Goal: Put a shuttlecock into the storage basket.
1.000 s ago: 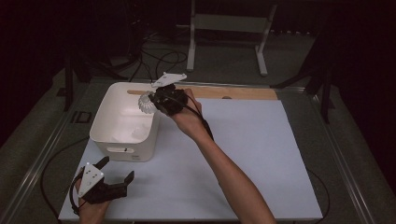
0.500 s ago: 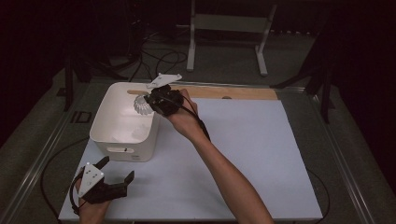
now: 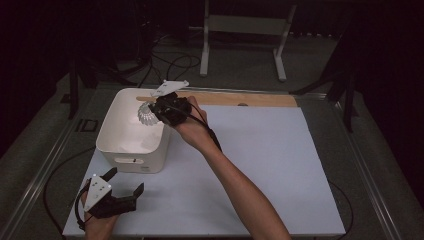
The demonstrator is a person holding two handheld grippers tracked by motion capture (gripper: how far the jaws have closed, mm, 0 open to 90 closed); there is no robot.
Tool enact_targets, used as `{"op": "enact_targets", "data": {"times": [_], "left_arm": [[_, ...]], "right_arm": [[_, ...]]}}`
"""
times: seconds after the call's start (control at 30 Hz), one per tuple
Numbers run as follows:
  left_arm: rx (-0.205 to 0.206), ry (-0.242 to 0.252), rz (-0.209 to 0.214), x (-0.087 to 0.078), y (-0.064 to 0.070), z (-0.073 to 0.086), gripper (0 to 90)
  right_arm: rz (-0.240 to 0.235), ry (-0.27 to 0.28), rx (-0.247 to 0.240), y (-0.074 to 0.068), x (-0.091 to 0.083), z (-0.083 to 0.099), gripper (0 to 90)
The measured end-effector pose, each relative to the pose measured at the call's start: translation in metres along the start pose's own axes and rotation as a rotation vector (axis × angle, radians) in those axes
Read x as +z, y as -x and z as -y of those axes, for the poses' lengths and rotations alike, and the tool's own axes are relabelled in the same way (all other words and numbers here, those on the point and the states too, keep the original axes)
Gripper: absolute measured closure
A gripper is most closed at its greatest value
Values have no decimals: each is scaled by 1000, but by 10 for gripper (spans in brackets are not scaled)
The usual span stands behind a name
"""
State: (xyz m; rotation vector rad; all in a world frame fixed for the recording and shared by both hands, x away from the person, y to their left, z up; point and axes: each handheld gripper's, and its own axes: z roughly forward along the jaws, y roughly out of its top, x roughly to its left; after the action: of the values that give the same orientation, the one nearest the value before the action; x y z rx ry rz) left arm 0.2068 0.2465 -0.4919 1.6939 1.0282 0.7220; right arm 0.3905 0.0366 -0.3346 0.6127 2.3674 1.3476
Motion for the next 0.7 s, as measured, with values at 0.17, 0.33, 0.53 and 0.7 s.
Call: {"op": "enact_targets", "data": {"times": [0.17, 0.33, 0.53, 0.7], "left_arm": [[0, -1, -1, 0, 0, 0, 0], [0, 1, -1, -1, -1, 0, 0], [0, 1, -3, -1, -1, 0, 0], [0, 2, -3, -1, -1, 0, 0]], "right_arm": [[-11, 5, -7, -4, 2, -3, 875], [-20, 8, -9, -7, 5, -4, 875], [-28, 5, -8, -10, 7, -4, 875], [-48, 9, -2, -13, 11, -5, 875]]}}
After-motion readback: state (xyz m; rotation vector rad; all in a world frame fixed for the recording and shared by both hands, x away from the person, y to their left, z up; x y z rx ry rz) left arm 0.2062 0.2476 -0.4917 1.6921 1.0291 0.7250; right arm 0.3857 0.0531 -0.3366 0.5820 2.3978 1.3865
